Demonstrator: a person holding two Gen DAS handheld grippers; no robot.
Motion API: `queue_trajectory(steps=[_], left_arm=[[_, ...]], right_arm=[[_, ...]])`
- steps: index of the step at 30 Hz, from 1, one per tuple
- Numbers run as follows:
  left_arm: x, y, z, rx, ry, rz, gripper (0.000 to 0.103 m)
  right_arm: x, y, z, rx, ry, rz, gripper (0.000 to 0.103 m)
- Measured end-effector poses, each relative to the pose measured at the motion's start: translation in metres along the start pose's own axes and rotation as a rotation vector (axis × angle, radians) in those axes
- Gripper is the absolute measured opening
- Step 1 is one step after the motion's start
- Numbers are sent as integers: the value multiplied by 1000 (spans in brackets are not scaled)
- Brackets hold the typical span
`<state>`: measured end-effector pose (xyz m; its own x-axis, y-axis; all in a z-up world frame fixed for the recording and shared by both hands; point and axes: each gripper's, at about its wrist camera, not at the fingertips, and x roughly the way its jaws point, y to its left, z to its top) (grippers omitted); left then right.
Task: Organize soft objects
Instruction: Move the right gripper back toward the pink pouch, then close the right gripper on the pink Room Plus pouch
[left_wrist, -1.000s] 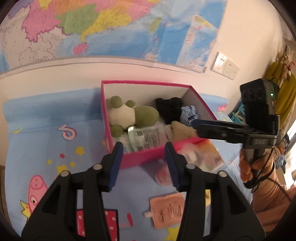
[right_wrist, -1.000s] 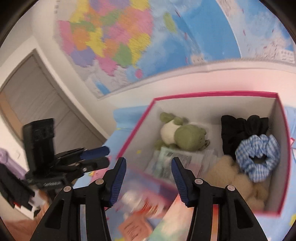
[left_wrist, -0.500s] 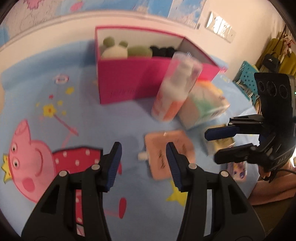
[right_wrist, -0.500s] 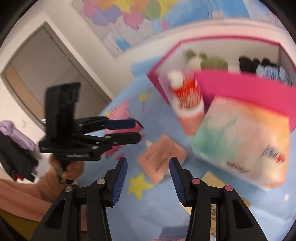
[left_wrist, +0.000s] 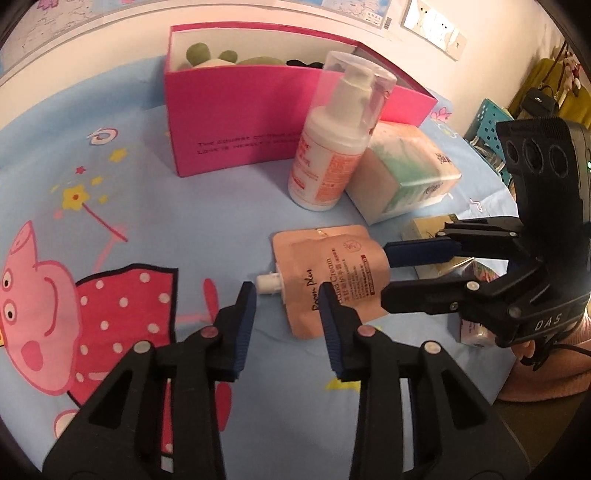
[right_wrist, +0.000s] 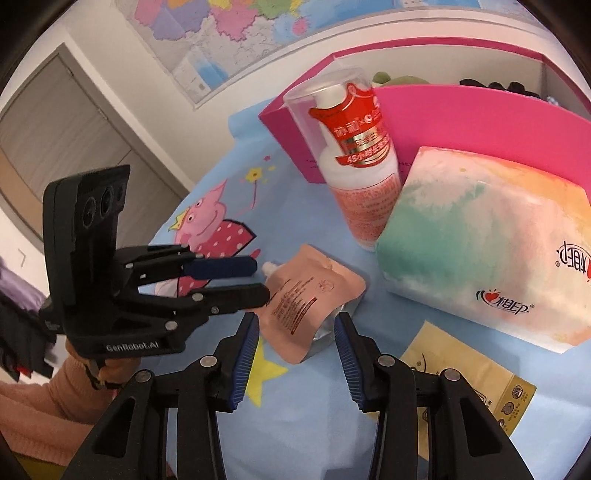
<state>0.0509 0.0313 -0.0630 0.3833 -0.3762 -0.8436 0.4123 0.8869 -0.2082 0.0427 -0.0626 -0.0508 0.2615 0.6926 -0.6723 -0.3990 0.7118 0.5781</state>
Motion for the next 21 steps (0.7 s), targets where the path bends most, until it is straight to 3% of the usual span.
queue_trajectory(steps=[8,12,16,19,21], left_arm=[[3,-2,3,18,2,16,37],[4,-2,5,14,2,13,37],[2,-3,5,14,-1,16,37],[-2,-7,5,3,-7,-67,36],[-4,-17,6,42,-22,-15,34]], right_arm=[[3,2,2,3,-12,-14,42],[6,1,3,6,-2,-17,32],[6,0,3,4,-7,-29,28],[7,0,3,8,4,13,15],[9,5,2,-17,9,4,15]])
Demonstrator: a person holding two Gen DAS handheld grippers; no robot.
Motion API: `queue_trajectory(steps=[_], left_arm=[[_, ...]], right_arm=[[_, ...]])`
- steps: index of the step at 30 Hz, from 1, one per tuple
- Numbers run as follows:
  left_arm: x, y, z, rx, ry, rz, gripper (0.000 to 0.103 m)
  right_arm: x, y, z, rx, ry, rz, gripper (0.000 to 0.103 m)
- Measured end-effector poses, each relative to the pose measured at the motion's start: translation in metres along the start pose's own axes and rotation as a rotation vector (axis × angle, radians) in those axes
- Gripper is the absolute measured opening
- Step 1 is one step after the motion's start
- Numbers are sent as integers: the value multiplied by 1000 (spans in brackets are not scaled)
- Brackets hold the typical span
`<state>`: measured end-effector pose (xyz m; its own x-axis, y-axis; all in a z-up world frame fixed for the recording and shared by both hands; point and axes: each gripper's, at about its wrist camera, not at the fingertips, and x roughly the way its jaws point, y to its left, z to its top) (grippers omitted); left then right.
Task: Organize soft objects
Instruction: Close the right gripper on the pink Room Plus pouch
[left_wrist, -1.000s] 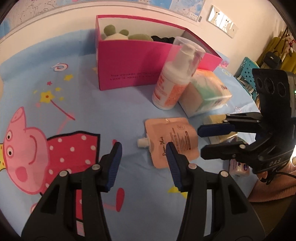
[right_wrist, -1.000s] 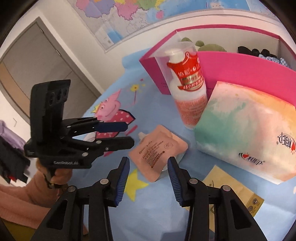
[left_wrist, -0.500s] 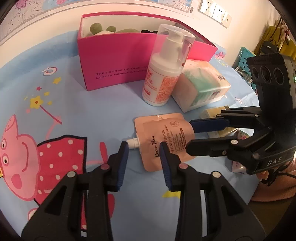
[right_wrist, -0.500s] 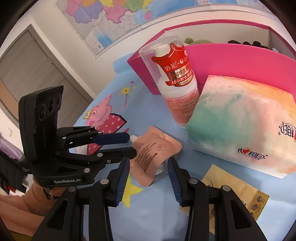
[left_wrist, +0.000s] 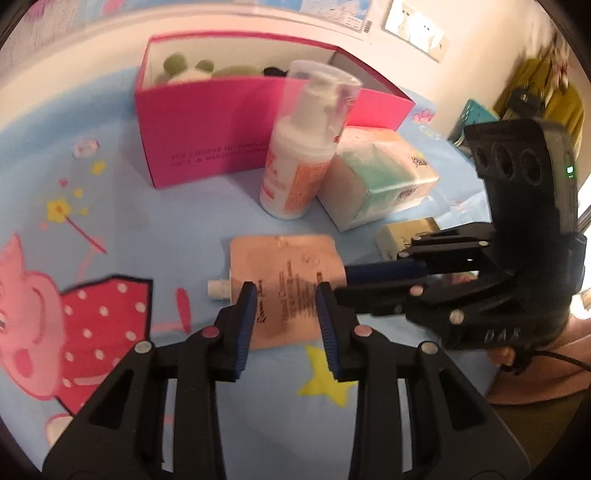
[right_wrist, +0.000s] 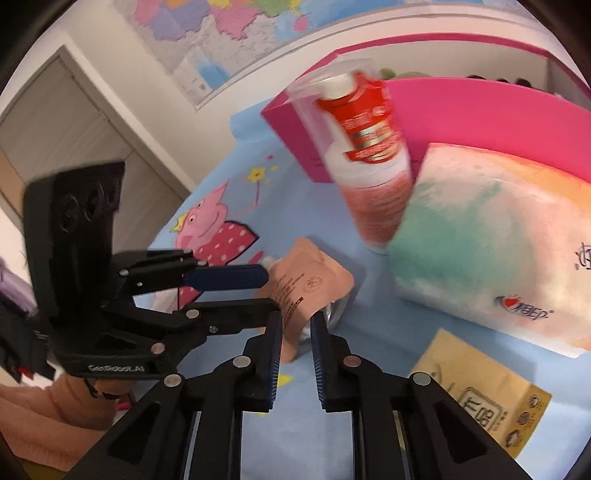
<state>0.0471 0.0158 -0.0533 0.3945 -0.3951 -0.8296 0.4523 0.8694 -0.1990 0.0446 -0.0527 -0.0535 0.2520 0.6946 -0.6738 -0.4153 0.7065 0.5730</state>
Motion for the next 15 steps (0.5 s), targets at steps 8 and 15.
queue_trajectory(steps=[8,15], left_arm=[[-12,28,0,-74,-17,34,34],[-1,32,5,-69,10,29,34]], right_arm=[[-4,-8,0,29,-7,-7,15],[-1,-4,1,25,8,-7,17]])
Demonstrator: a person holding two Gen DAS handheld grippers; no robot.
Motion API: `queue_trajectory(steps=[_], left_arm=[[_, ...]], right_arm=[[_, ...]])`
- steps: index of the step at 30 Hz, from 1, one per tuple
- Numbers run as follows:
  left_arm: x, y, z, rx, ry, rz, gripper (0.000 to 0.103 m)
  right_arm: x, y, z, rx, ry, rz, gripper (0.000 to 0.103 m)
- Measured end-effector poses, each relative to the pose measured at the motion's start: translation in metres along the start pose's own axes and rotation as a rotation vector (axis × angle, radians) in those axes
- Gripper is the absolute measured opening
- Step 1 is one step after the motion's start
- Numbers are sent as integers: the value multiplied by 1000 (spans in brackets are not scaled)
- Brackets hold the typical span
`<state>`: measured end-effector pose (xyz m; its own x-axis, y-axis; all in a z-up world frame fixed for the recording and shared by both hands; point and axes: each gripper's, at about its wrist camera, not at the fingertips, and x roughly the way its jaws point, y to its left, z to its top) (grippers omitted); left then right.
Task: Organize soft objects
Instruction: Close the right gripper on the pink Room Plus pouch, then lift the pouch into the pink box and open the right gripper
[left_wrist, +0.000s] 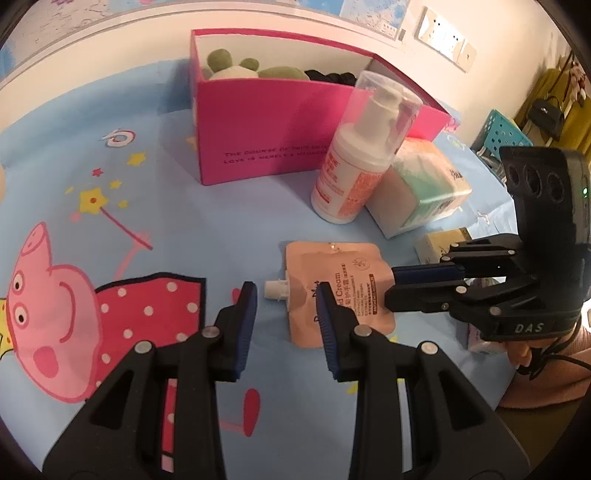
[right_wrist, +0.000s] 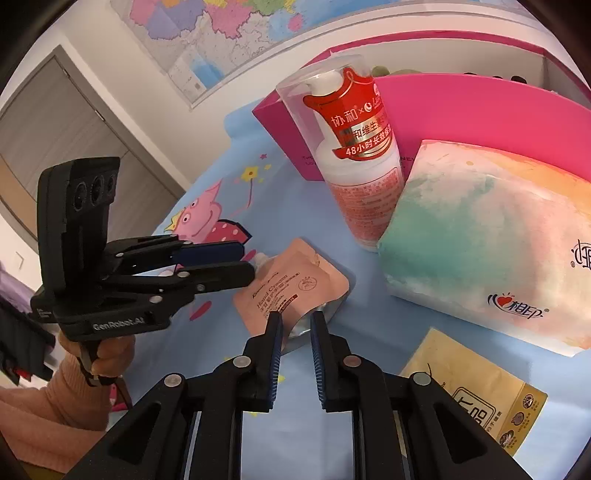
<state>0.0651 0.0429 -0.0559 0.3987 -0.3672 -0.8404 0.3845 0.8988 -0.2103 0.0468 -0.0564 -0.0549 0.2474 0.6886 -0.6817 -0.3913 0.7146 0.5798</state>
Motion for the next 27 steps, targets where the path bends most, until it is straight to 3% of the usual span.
queue_trajectory(steps=[10,15,27], left_arm=[[7,1,1,21,22,11,37],[12,7,6,-2,30,-60,38],[-8,-4,-5,-39,-11,-25,39]], right_arm=[[3,0,2,4,3,9,18],[4,-1,3,3,3,11,18],[-4,3,3,-17,-21,12,18]])
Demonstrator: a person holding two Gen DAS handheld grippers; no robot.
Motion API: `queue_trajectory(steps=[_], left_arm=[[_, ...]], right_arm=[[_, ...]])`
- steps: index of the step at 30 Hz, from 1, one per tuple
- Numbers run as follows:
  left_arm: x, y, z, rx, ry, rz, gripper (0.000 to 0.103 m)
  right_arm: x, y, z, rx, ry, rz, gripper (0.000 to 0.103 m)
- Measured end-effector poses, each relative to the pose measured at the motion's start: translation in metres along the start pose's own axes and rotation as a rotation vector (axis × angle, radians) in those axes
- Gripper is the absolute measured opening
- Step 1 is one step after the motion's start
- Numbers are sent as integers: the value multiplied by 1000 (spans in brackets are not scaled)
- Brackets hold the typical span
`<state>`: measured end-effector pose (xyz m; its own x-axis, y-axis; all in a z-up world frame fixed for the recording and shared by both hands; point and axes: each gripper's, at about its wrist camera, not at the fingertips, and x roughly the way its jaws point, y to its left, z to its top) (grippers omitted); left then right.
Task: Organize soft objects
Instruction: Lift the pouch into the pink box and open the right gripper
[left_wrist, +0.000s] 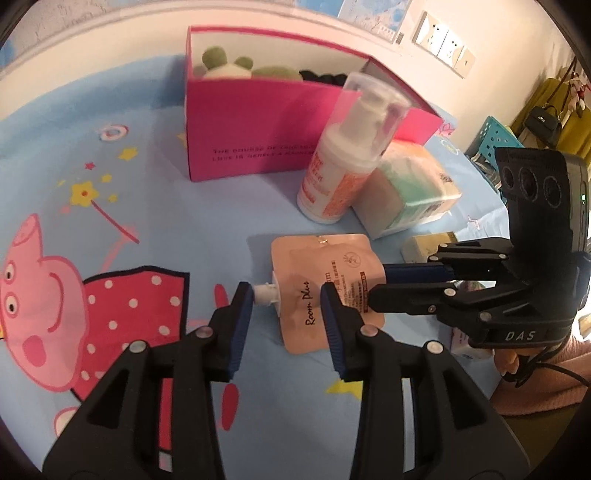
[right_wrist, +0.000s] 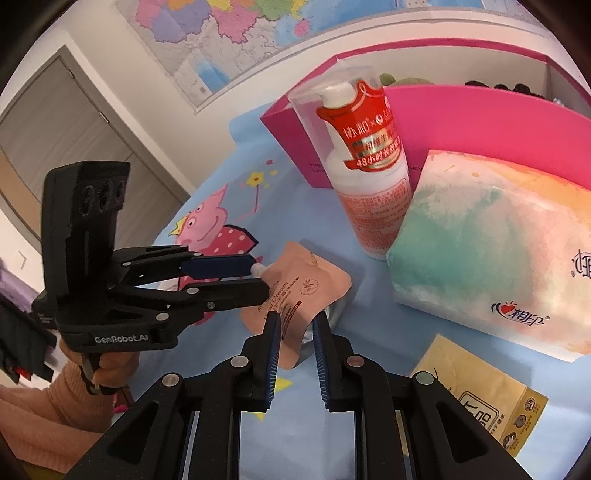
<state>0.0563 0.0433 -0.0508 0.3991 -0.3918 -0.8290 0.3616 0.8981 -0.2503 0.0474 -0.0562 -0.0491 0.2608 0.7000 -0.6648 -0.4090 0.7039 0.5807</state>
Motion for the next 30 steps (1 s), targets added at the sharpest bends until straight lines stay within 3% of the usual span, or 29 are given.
queue_trajectory(steps=[12,30], left_arm=[[-61,-14,6,14,-150,13,39],[-96,-21,32,19,-277,73,41]], right_arm=[[-42,32,15,-117,-92,32,18],[-73,54,60,-247,-191,21,18]])
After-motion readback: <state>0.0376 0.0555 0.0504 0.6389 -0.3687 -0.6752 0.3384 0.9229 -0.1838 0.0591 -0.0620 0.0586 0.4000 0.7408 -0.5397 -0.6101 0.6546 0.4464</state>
